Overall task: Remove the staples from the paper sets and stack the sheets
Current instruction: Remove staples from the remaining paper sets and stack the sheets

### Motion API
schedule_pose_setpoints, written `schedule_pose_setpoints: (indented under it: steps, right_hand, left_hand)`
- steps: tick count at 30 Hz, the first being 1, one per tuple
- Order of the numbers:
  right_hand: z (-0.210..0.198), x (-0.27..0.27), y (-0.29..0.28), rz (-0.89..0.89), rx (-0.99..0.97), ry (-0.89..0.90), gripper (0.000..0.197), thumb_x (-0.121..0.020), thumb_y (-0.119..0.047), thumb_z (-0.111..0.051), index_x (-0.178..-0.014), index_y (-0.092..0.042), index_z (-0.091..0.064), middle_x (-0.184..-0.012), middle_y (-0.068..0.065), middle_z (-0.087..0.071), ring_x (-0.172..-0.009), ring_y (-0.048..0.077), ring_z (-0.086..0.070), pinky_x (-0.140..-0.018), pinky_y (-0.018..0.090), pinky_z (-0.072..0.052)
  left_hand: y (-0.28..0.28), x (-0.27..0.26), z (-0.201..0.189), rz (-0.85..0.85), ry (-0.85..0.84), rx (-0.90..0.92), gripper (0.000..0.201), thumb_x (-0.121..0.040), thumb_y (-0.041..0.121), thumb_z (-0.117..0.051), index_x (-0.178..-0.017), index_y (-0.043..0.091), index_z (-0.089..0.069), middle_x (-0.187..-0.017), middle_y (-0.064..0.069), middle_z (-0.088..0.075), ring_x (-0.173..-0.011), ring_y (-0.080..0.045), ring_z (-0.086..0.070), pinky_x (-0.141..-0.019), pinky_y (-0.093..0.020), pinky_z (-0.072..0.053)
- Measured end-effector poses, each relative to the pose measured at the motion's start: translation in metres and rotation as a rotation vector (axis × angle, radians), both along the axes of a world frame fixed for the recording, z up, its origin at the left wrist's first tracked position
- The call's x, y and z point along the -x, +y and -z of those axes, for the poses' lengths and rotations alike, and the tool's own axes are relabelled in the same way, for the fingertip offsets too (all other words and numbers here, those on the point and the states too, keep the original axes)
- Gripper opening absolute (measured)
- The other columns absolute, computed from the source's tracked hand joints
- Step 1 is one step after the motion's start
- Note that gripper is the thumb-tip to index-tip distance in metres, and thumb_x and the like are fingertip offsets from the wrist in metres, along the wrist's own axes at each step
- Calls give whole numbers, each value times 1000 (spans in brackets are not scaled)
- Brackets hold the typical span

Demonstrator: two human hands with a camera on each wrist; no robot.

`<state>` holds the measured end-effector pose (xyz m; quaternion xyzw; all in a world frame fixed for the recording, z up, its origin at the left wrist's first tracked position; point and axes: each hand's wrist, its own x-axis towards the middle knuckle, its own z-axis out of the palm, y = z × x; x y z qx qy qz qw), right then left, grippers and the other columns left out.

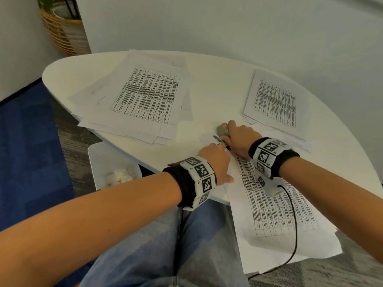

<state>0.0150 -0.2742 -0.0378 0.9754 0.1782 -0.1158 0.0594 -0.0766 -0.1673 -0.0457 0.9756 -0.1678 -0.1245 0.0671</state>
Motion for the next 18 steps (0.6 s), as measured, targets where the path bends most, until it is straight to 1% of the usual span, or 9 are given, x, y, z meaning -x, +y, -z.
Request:
schedule_pose_setpoints:
  steps: [3,5,7,9,11,13,15,18]
  right_hand:
    - [2,-1,3,16,-18,12,41,-98,-41,-38,-120,-6,-35,-101,16,-58,-78,29,-51,-65,34,-38]
    - [1,-4,2,-24,-16,20,40,-98,-41,-38,-120,-7,-34,-101,16,-60,-75,27,-50,-64,34,-37]
    - [0,-8,1,-69,-4,5,39,-98,-42,-39,-119,-9,-34,-102,16,-60,-77,28,-52,-65,34,-37]
    - [0,-10,1,-87,10,-6,39,-97,-43,-39,-118,-10,-34,-104,15,-59,-78,28,-52,-66,34,-37]
    - [1,-12,1,-72,6,-3,40,-97,-43,-40,-118,-10,-34,-101,16,-60,-74,27,-50,-65,34,-39]
    - [2,-12,4,-35,2,11,43,-97,-43,-40,-119,-6,-35,-100,17,-60,-73,27,-49,-65,34,-40]
    - [3,-13,8,-17,4,20,46,-97,-43,-41,-118,-3,-37,-104,19,-60,-75,27,-48,-66,33,-39]
    - [0,-12,9,-16,-6,30,45,-97,-41,-41,-119,-1,-37,-103,19,-60,-75,27,-49,-65,32,-38]
  left_hand:
    - [2,-1,1,-1,-19,13,61,-84,59,-56,-118,9,-57,-122,-10,-52,-112,-25,-48,-88,-34,-42]
    - [2,-1,0,4,-23,13,62,-84,60,-56,-119,9,-56,-122,-9,-52,-111,-25,-49,-86,-34,-41]
    - [2,-2,0,-7,-19,1,64,-83,62,-57,-120,10,-56,-123,-8,-51,-111,-26,-49,-85,-35,-42]
    - [1,-1,-1,-32,1,-6,66,-80,64,-59,-119,11,-55,-123,-7,-49,-111,-28,-48,-87,-39,-45]
    - [1,-1,-3,-37,25,-21,68,-78,64,-60,-120,11,-54,-125,-7,-48,-113,-30,-46,-91,-45,-46]
    - [3,-1,-6,-24,36,-27,67,-78,63,-61,-120,10,-54,-126,-7,-48,-114,-31,-46,-91,-42,-46]
    - [5,-3,-8,-2,28,-30,66,-78,64,-61,-117,10,-56,-123,-7,-50,-111,-29,-48,-86,-38,-43]
    - [8,-5,-8,17,15,-49,65,-77,67,-59,-111,12,-58,-118,-5,-53,-105,-26,-51,-74,-34,-38]
